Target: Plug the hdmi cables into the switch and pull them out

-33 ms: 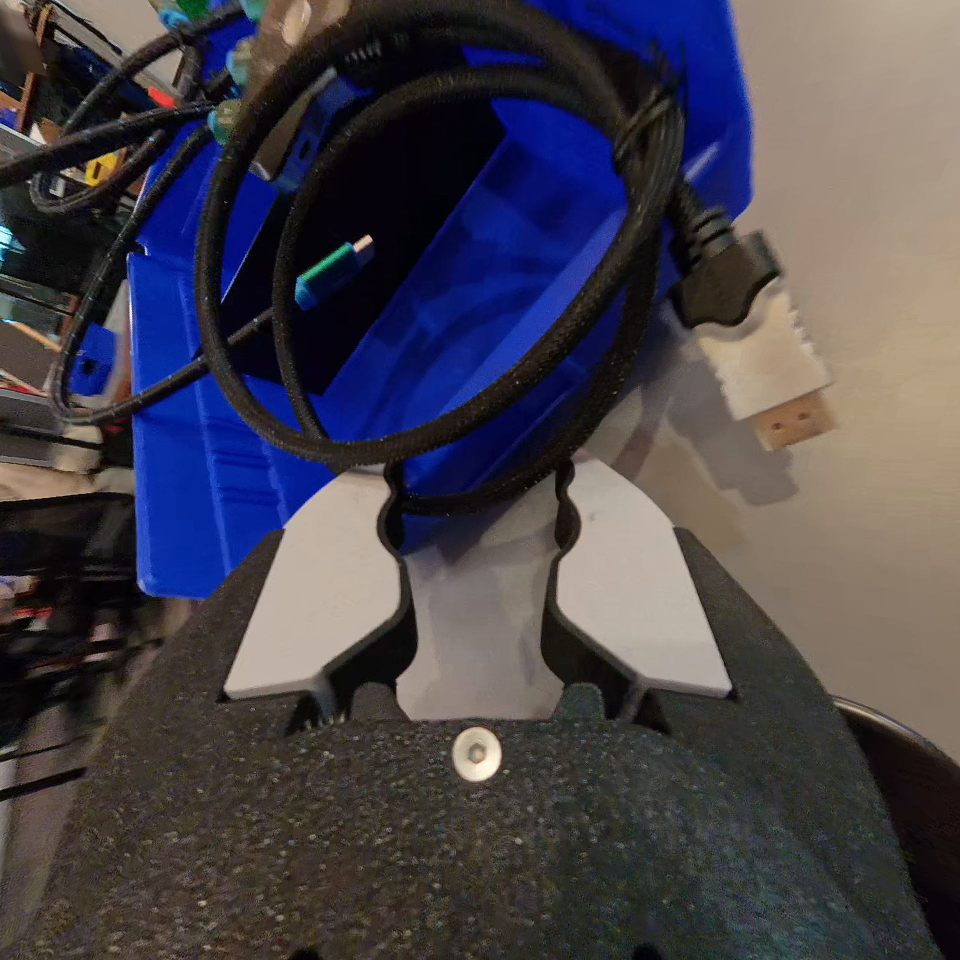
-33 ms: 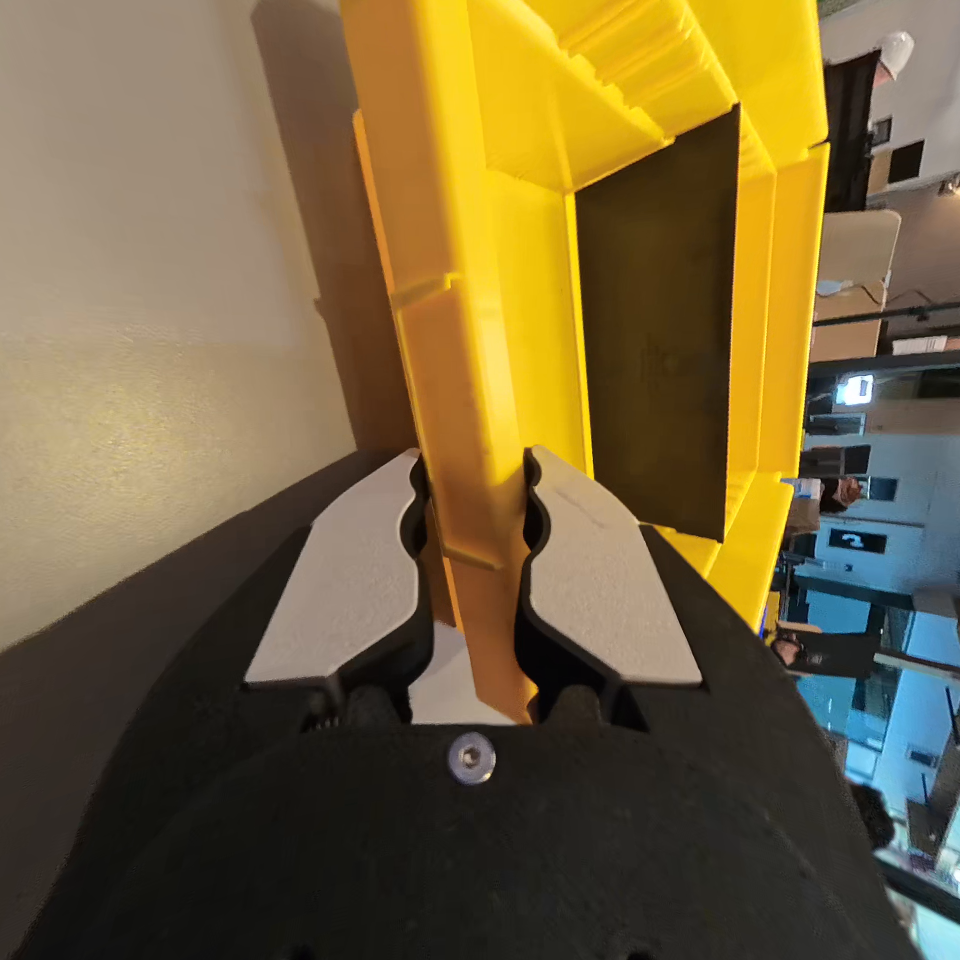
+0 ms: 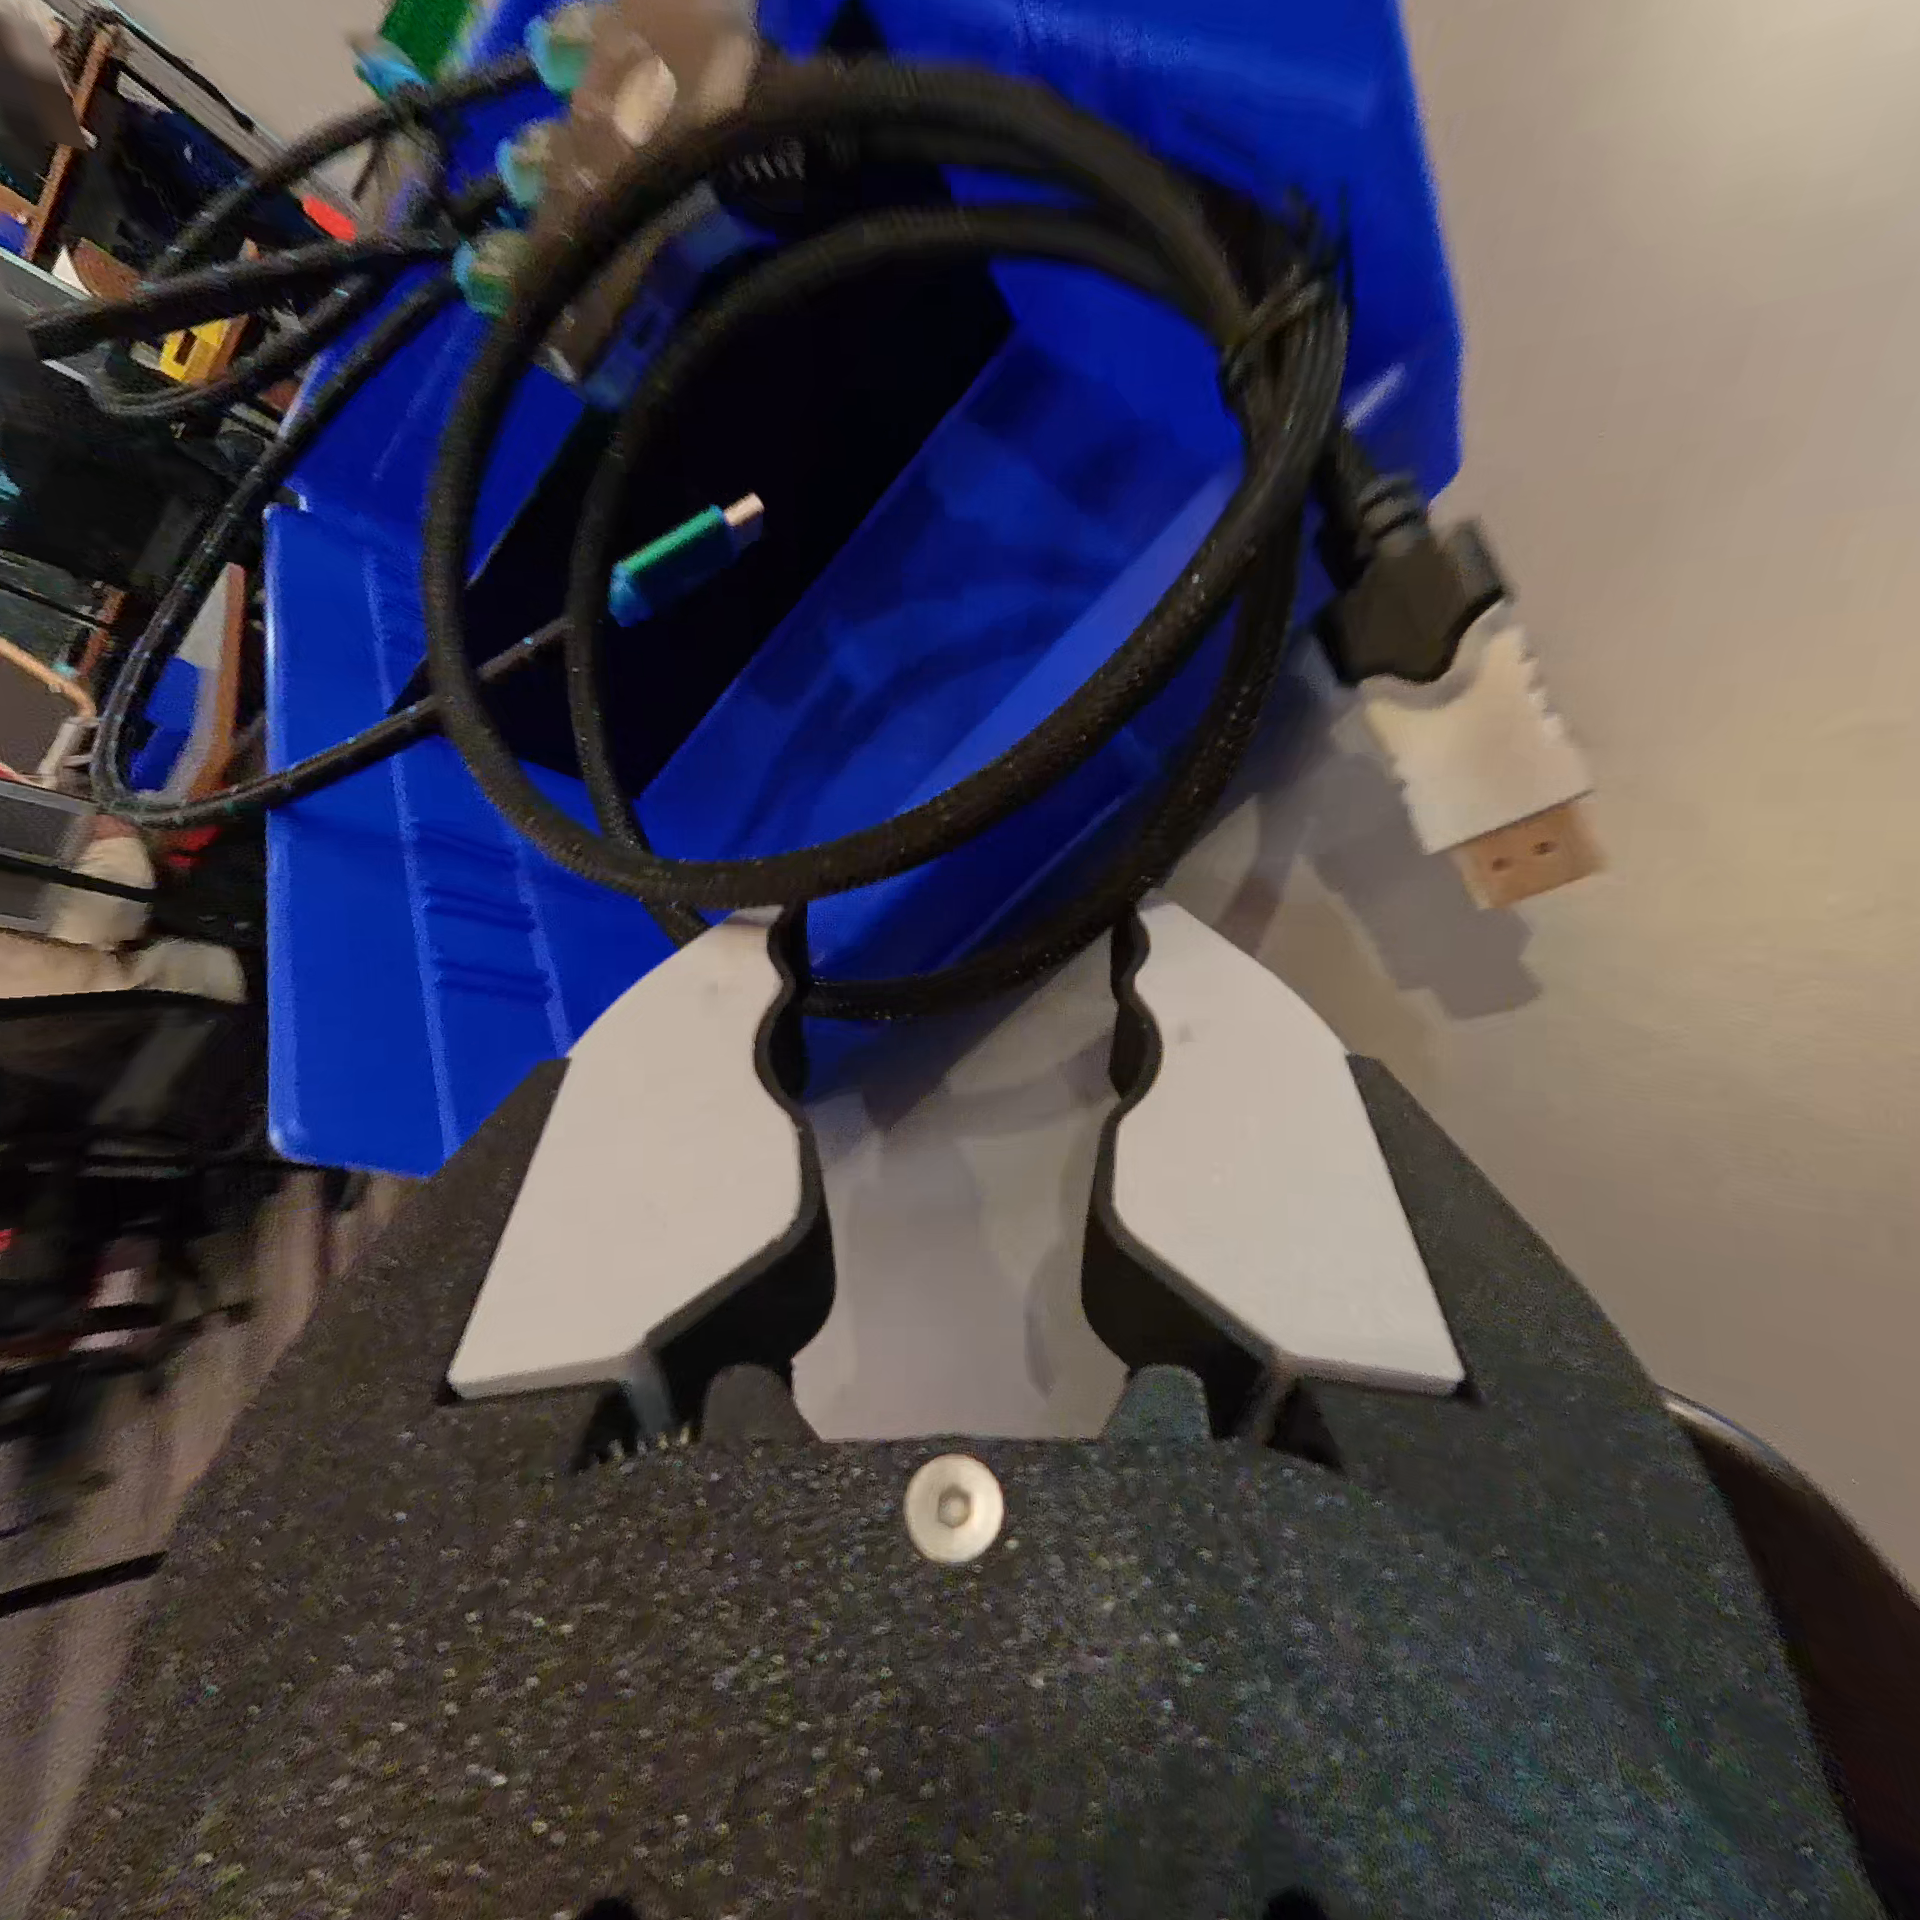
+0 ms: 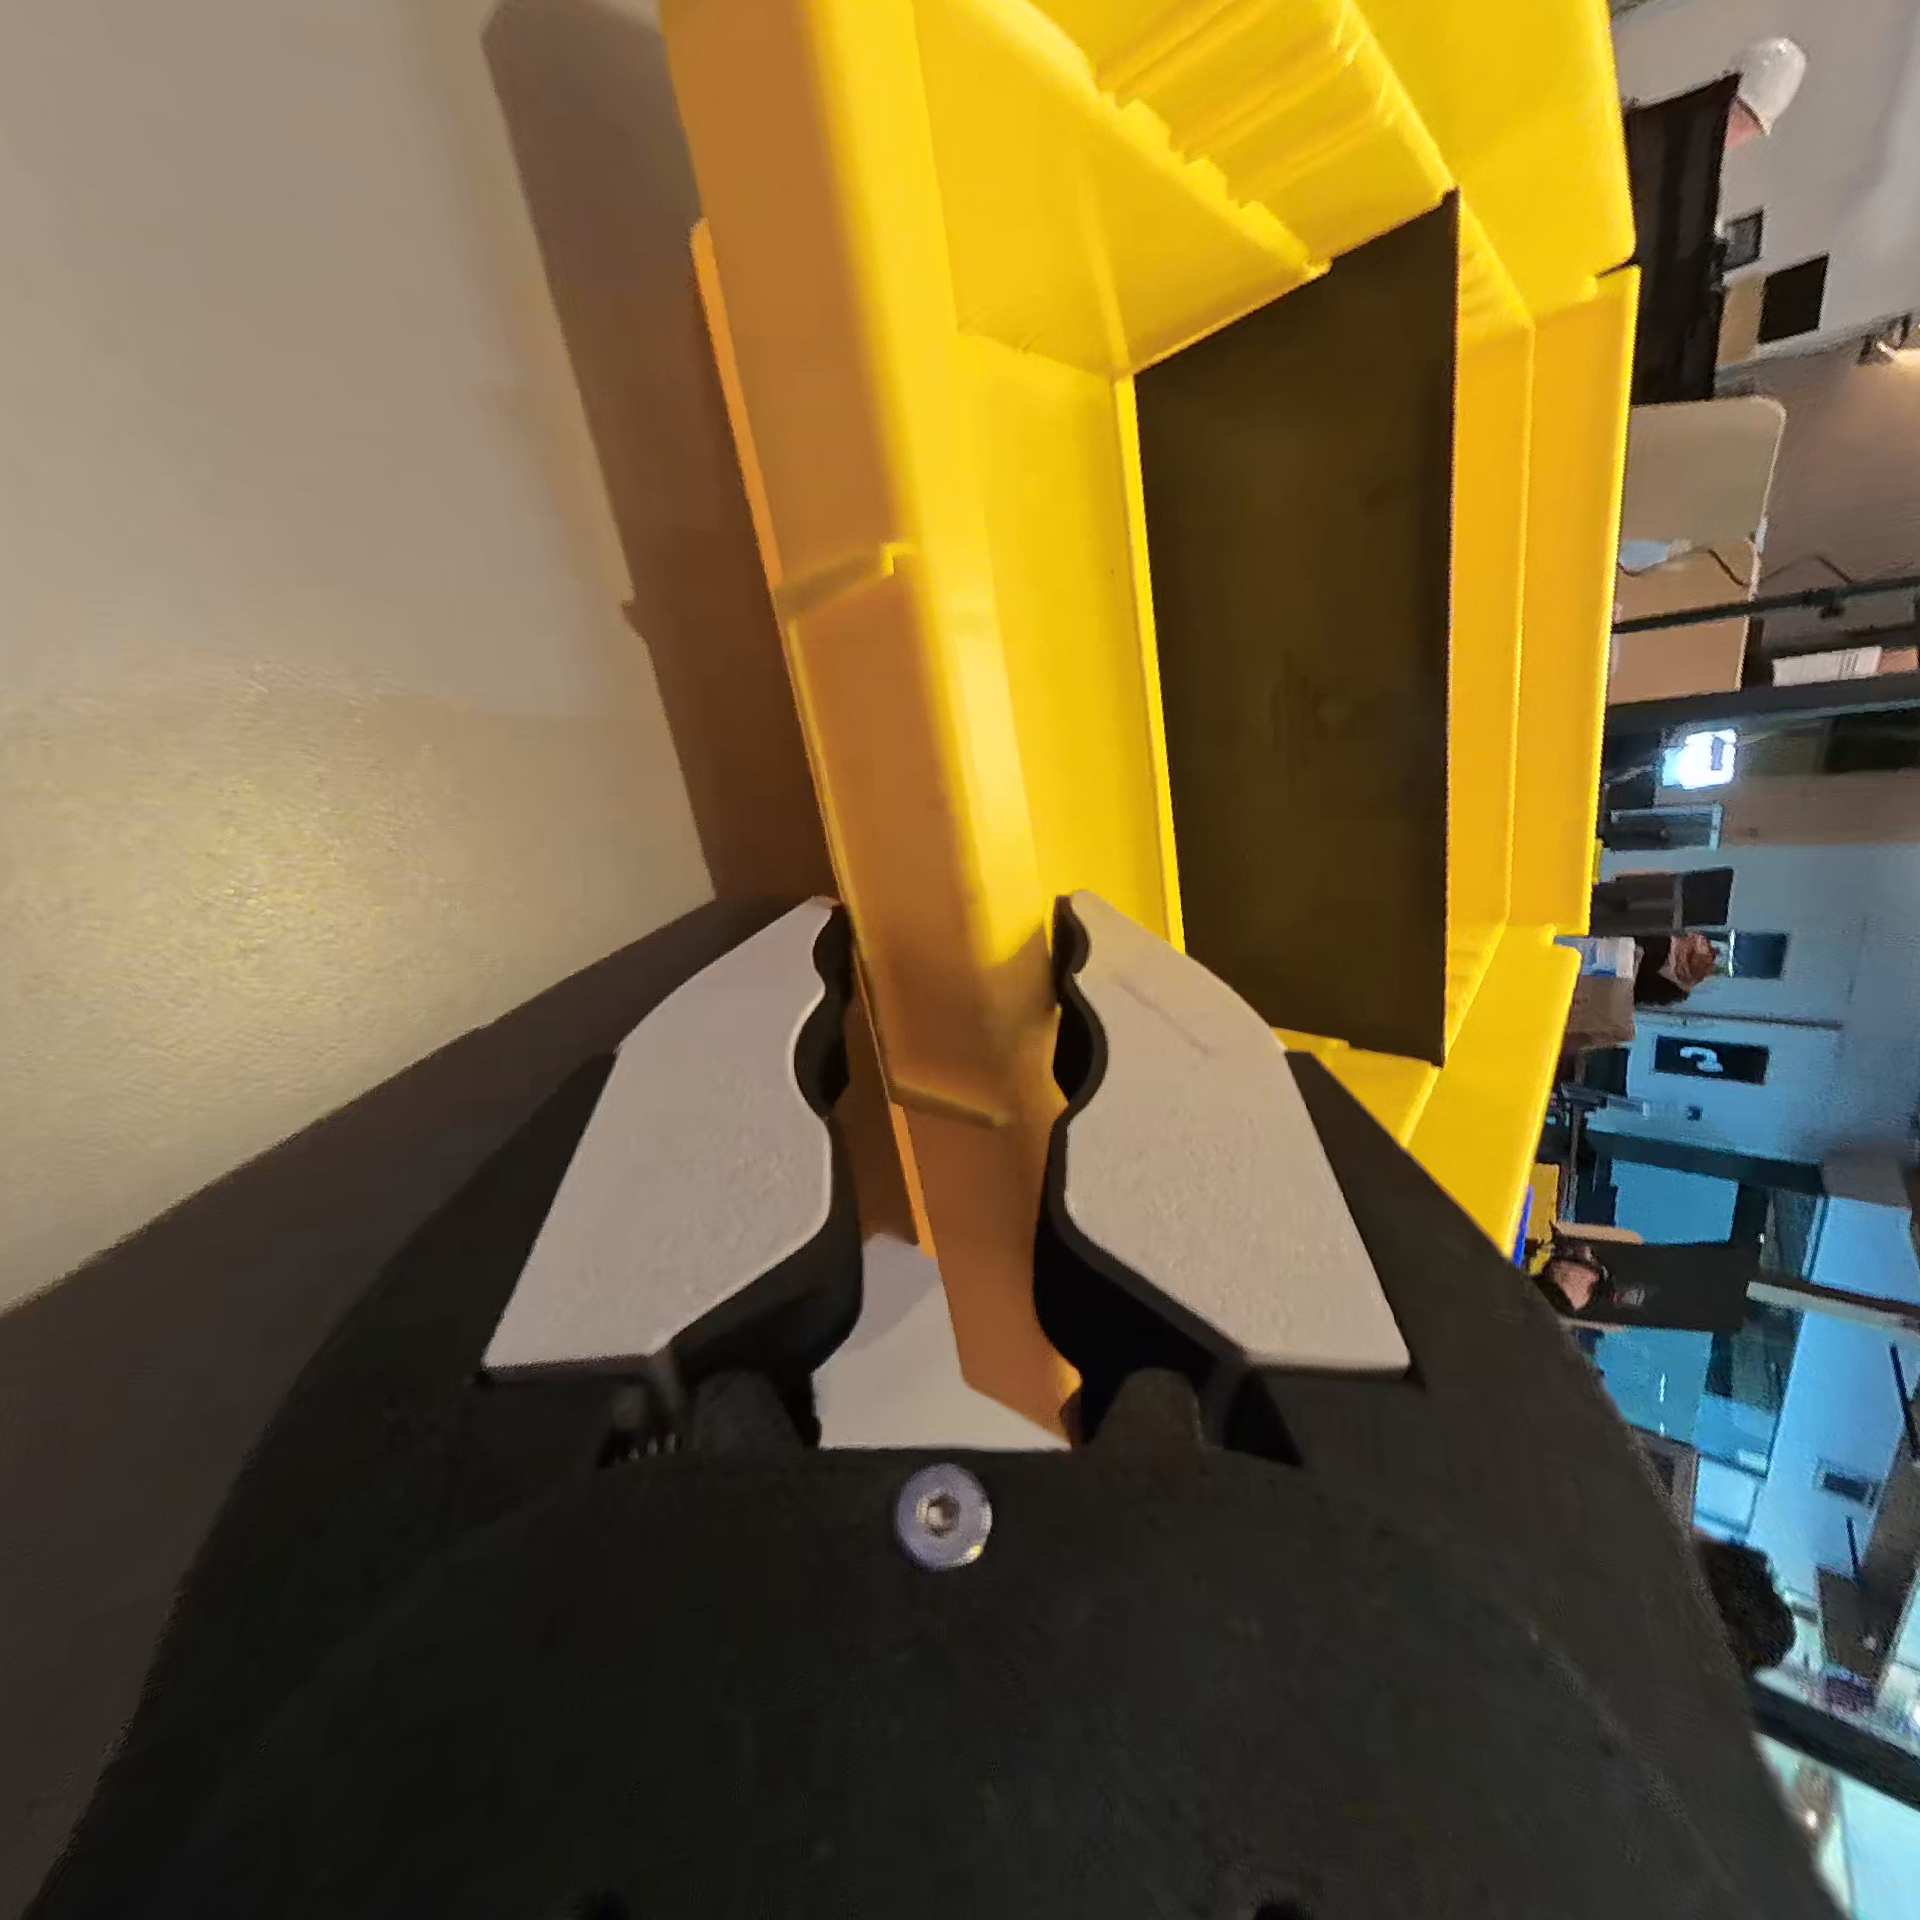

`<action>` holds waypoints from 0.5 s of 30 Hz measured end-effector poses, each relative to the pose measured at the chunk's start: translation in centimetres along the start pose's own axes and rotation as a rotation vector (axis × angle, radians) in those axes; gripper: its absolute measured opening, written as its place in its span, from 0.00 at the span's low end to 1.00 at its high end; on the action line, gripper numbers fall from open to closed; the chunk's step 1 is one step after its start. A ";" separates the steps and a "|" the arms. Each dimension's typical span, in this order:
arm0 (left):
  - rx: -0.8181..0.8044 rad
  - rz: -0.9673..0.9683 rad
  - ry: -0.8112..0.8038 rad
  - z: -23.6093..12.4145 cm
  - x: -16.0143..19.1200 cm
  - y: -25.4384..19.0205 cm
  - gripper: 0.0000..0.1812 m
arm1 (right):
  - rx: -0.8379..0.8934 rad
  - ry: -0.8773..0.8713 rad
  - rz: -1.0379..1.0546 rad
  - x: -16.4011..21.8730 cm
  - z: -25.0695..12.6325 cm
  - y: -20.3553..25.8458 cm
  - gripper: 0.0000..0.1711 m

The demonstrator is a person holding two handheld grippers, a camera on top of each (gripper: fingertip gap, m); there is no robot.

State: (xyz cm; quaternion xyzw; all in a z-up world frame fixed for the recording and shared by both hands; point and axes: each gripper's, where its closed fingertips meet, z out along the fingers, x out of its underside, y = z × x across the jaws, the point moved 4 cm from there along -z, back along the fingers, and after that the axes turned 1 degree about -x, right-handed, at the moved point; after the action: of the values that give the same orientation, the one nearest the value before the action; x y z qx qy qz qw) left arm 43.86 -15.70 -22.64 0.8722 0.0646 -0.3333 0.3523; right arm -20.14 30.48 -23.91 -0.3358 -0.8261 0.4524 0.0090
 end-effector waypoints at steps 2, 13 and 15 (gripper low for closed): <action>0.023 -0.090 -0.092 -1.5 -0.6 -0.1 0.31 | 0.022 -0.009 0.041 -0.2 -0.7 0.2 0.26; 0.091 -0.372 -0.322 -6.4 -9.0 2.9 0.31 | 0.017 -0.172 0.183 -6.6 -4.0 2.7 0.28; 0.055 -0.518 -0.303 -5.0 -10.6 4.9 0.32 | 0.002 -0.187 0.185 -8.5 -3.6 3.2 0.28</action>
State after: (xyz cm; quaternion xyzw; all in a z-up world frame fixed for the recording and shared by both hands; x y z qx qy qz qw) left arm 40.04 -14.75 -10.55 0.7760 0.2226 -0.5402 0.2375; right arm -10.68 29.57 -21.71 -0.3671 -0.7884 0.4813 -0.1096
